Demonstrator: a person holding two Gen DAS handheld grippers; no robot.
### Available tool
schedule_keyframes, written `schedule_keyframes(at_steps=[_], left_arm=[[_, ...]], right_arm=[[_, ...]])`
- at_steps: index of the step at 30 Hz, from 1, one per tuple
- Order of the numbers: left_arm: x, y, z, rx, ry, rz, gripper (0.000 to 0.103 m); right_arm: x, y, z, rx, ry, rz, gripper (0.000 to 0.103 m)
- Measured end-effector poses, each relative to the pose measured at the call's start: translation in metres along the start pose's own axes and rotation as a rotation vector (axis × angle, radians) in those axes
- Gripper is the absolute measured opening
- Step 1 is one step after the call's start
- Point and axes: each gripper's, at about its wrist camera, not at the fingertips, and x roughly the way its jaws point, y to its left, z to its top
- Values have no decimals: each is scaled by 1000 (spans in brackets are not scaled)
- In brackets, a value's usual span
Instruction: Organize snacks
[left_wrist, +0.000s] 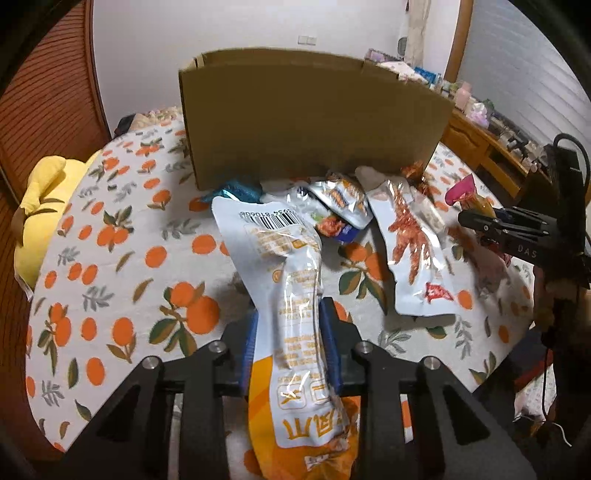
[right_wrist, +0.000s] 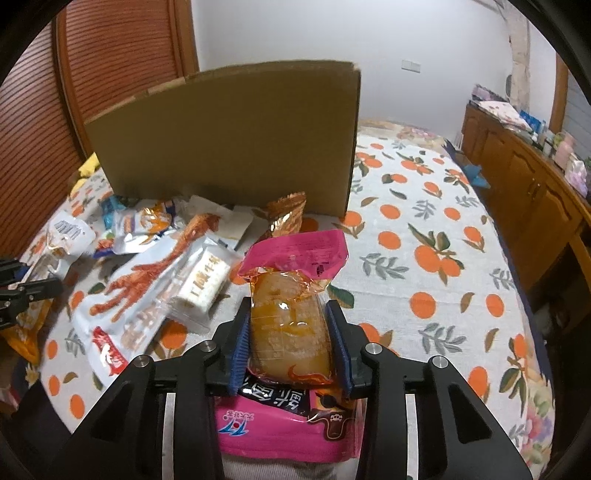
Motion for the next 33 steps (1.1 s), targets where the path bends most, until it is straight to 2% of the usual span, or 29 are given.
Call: schedule_keyframes(at_steps=[13,30,33], left_arm=[[-40,-1,37,11,-116,-43,28],[-54,-10,87,66,-197,-41,26],[-55,-10,95,58,-205,-61,26]], right_arm=[[-43,32,31,-81,-111,20,39],[-63,49,71,-145,-181,28,39],[-64,49,75,-142,-186,45,39]])
